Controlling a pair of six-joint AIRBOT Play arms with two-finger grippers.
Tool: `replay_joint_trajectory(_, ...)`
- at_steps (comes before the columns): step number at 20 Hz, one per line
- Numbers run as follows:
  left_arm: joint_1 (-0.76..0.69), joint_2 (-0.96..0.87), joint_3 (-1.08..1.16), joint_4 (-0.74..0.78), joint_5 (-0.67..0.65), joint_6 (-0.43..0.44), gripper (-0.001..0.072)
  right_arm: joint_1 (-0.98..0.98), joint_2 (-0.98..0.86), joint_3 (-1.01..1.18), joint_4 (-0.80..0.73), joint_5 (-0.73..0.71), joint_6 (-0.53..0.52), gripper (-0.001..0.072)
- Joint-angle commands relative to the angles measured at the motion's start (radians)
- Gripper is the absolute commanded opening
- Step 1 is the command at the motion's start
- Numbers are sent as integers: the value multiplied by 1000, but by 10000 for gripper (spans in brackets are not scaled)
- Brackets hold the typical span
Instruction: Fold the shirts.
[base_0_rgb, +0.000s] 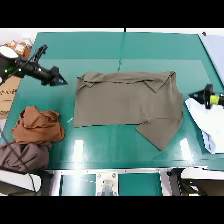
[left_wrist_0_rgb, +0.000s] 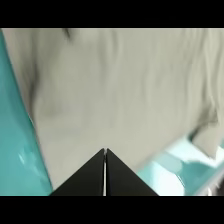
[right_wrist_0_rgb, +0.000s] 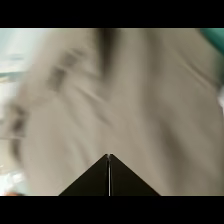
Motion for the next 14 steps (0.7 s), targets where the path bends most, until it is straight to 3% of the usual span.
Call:
replay_joint_trajectory(1, 19, 215, -327, 76, 66, -15, 22, -91, 163, -137, -286, -53, 158, 15)
replay_joint_trajectory(4, 21, 431, -663, 93, 229, -42, 27, -171, 261, -227, -370, -95, 209, 17)
replay_joint_trajectory(5, 21, 466, -737, 83, 280, -43, 218, -182, 263, -245, -370, -96, 209, 19)
replay_joint_trajectory(6, 20, 479, -798, 69, 328, -69, 524, -184, 258, -259, -371, -97, 208, 76)
replay_joint_trajectory(7, 20, 478, -845, 48, 364, -81, 560, -183, 255, -270, -370, -97, 208, 167)
replay_joint_trajectory(10, 20, 456, -937, -37, 494, -75, 559, -180, 246, -298, -346, -146, 208, 171)
replay_joint_trajectory(14, -59, 344, -944, -221, 542, 49, 558, -181, 227, -301, -343, -195, 204, 171)
